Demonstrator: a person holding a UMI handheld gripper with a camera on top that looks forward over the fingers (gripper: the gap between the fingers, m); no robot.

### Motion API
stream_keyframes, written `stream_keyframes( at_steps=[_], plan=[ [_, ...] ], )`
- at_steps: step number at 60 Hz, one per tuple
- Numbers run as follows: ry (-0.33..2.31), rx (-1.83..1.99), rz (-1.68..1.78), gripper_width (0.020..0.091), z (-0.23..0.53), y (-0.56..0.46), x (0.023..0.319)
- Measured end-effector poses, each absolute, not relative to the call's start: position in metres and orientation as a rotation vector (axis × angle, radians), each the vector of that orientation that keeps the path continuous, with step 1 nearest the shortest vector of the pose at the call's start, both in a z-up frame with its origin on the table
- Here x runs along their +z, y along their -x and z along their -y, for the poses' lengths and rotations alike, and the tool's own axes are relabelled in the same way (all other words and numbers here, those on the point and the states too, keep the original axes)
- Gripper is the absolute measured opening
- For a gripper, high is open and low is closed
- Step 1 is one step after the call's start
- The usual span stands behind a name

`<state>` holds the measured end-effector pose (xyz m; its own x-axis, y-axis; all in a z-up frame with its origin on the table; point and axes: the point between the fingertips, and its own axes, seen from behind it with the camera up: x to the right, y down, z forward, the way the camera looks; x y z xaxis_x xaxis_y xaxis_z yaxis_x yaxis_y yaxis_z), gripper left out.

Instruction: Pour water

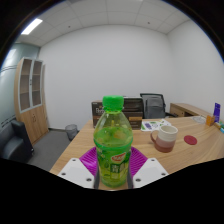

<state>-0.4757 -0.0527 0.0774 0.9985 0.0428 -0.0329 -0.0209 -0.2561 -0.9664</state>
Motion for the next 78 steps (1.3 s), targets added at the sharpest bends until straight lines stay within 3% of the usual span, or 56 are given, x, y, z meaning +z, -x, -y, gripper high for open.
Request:
stream_keyframes(
  at_steps=[19,28,58,78],
  plan=[
    [1.900,0.223,-0.145,0.0382,0.041,0.470,0.079],
    [1.904,0.440,-0.373,0.0382,0.013,0.452,0.111],
    [1.516,1.357,-1.448,0.0380,-0.068,0.405,0.127],
    [1.432,1.482,-1.613,0.0380,-0.072,0.396,0.125]
  ],
)
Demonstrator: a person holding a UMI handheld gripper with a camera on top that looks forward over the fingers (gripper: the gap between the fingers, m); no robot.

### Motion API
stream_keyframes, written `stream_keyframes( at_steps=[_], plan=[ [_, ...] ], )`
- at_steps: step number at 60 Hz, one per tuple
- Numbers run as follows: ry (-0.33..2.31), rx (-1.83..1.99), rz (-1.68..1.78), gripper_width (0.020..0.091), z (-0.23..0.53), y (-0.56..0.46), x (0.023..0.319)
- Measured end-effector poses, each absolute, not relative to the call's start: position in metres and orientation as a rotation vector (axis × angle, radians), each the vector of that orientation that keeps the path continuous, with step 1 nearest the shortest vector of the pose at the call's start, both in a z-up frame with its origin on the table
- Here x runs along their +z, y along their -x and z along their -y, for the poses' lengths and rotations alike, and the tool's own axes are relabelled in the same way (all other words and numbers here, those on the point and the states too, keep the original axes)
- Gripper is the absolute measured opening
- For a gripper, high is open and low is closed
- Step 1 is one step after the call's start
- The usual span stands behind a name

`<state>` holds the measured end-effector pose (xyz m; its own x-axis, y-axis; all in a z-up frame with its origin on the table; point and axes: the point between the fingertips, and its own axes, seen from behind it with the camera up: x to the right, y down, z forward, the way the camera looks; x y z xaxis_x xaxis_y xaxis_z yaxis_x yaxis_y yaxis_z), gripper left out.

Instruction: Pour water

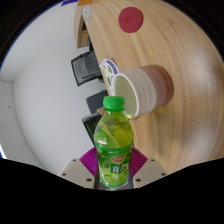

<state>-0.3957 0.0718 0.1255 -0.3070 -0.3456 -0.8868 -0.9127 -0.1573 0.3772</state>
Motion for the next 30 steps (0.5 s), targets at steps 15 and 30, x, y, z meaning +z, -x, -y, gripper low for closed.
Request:
stream_keyframes(
  at_steps=[15,30],
  plan=[
    [1.779,1.047,-1.049,0.0381,-0.054,0.360,0.163],
    [1.888,0.324,-0.350,0.0385,-0.064,0.257,0.233]
  ],
)
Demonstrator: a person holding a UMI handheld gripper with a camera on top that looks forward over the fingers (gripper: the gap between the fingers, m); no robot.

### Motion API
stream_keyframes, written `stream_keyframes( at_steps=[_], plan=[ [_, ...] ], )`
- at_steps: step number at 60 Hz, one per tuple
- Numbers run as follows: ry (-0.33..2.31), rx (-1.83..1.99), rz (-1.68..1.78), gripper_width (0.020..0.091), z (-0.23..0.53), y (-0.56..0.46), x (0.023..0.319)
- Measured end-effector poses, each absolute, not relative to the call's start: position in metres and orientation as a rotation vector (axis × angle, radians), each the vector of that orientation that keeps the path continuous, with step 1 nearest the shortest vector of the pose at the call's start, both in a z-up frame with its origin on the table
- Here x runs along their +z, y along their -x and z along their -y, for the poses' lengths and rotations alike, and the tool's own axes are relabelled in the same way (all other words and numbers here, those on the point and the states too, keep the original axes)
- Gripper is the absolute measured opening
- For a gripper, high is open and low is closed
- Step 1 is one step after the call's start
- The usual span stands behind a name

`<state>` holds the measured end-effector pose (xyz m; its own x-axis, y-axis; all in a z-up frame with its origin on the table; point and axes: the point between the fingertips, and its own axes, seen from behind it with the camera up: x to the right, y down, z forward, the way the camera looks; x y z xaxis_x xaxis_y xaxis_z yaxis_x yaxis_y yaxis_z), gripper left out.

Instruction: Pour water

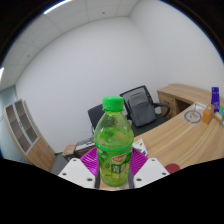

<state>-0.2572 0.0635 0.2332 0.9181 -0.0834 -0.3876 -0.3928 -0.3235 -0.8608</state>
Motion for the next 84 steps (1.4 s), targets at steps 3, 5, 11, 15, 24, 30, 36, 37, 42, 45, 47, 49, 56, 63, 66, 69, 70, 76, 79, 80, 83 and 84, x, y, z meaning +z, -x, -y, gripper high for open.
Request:
stream_keyframes(
  at_steps=[3,5,11,15,24,30,36,37,42,45,47,49,56,63,66,69,70,76,79,80,83,84],
  plan=[
    [1.877,0.212,-0.287,0.0385,-0.062,0.233,0.236],
    [1.867,0.153,-0.261,0.0385,-0.064,0.216,0.233],
    [1.861,0.050,-0.248,0.0384,-0.066,0.174,0.218],
    [1.877,0.004,-0.242,0.0384,-0.064,0.152,0.190],
    [1.940,-0.071,-0.235,0.0382,-0.068,0.114,0.129],
    [1.950,-0.072,-0.236,0.0385,-0.071,0.099,0.095],
    [1.951,-0.053,-0.196,0.0404,-0.071,0.100,0.070],
    [1.927,-0.051,-0.180,0.0411,-0.072,0.101,0.075],
    [1.881,-0.033,-0.149,0.0441,-0.070,0.106,0.075],
    [1.851,-0.025,-0.144,0.0452,-0.068,0.106,0.076],
    [1.840,-0.020,-0.140,0.0469,-0.067,0.105,0.077],
    [1.831,-0.019,-0.137,0.0496,-0.066,0.105,0.078],
    [1.841,-0.016,-0.127,0.0554,-0.064,0.107,0.078],
    [1.902,0.007,-0.121,0.0686,-0.060,0.113,0.071],
    [1.919,0.022,-0.113,0.0771,-0.055,0.117,0.071],
    [1.939,0.026,-0.116,0.0805,-0.046,0.121,0.071],
    [1.946,0.029,-0.121,0.0801,-0.041,0.123,0.071],
    [1.985,0.038,-0.152,0.0799,-0.011,0.135,0.077],
    [2.005,0.048,-0.168,0.0799,0.007,0.140,0.084],
    [2.007,0.046,-0.173,0.0800,0.012,0.142,0.088],
    [2.013,0.045,-0.192,0.0799,0.029,0.142,0.102],
    [2.015,0.046,-0.199,0.0799,0.034,0.143,0.108]
  ],
)
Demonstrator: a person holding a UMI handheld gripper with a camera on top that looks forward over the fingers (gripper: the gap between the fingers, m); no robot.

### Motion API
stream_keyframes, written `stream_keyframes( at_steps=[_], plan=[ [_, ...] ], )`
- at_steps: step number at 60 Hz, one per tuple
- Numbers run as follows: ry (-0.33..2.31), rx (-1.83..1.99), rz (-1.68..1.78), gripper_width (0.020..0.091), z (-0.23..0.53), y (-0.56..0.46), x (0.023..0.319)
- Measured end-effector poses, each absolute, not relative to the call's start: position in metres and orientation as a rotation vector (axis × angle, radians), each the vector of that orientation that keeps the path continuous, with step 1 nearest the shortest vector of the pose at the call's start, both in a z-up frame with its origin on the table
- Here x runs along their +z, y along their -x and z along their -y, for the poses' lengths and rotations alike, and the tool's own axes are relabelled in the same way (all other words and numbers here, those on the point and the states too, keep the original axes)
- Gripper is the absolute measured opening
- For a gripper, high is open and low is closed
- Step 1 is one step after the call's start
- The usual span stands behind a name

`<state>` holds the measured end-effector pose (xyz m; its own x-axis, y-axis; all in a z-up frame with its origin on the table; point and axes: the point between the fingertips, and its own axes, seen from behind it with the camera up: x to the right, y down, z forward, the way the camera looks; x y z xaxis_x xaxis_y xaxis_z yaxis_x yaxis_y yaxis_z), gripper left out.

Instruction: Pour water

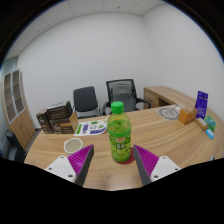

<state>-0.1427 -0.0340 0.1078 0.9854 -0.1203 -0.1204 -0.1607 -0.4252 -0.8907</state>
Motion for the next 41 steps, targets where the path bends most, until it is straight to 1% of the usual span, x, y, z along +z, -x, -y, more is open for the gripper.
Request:
stream_keyframes(
  at_steps=[7,15,23,27,32,41],
  plan=[
    [2.008,0.024,-0.224,0.0802,0.066,0.135,0.154],
    [1.994,-0.015,-0.175,0.0801,0.084,0.130,0.204],
    [1.972,-0.034,-0.113,0.0799,0.091,0.131,0.244],
    [1.973,-0.039,-0.097,0.0806,0.095,0.130,0.256],
    [1.974,-0.043,-0.085,0.0799,0.097,0.130,0.264],
    [1.984,-0.038,-0.074,0.0804,0.098,0.133,0.264]
  ],
)
